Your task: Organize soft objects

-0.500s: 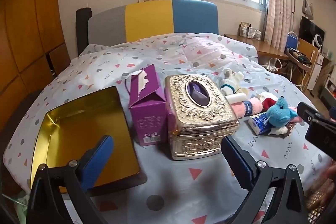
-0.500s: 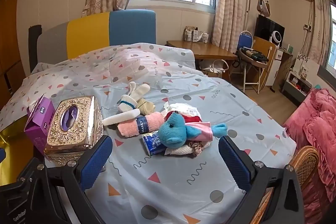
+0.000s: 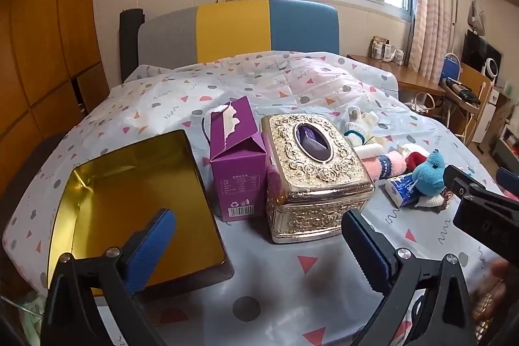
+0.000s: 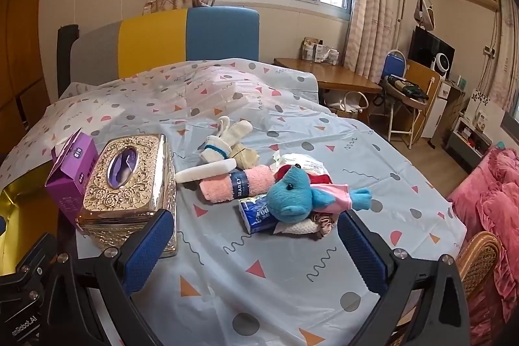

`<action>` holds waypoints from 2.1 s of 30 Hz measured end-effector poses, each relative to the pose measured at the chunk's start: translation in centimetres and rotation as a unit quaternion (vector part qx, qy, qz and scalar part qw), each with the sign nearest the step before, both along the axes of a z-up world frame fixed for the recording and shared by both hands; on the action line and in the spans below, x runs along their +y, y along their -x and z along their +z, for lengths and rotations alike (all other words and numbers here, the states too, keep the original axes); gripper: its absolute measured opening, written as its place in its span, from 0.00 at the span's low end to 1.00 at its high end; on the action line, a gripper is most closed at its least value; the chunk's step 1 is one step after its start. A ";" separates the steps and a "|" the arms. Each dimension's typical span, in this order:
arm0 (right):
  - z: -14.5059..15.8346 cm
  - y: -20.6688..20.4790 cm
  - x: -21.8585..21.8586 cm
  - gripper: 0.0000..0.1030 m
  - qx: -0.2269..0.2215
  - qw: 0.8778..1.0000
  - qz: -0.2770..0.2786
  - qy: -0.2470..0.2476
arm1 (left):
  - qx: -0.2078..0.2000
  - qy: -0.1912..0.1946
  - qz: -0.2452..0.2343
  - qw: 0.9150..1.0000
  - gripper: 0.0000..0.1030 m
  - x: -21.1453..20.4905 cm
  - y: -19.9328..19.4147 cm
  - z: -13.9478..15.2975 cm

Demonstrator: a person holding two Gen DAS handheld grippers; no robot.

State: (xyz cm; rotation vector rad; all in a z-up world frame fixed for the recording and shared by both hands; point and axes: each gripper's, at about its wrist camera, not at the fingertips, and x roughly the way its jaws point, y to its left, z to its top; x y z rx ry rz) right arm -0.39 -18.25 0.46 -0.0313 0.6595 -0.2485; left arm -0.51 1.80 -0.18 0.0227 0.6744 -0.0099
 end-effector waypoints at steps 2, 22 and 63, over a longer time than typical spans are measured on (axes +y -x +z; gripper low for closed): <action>0.4 -0.2 -0.1 1.00 0.001 1.000 0.002 0.000 | 0.004 0.000 -0.003 1.000 1.00 -0.1 0.0 -0.1; 0.0 -0.3 -0.2 1.00 0.007 1.000 0.008 -0.005 | 0.012 0.011 -0.003 1.000 1.00 0.3 0.0 -0.5; 0.9 -0.6 -1.9 1.00 -0.007 1.000 0.000 -0.005 | 0.013 0.016 -0.011 1.000 1.00 0.4 0.4 -0.4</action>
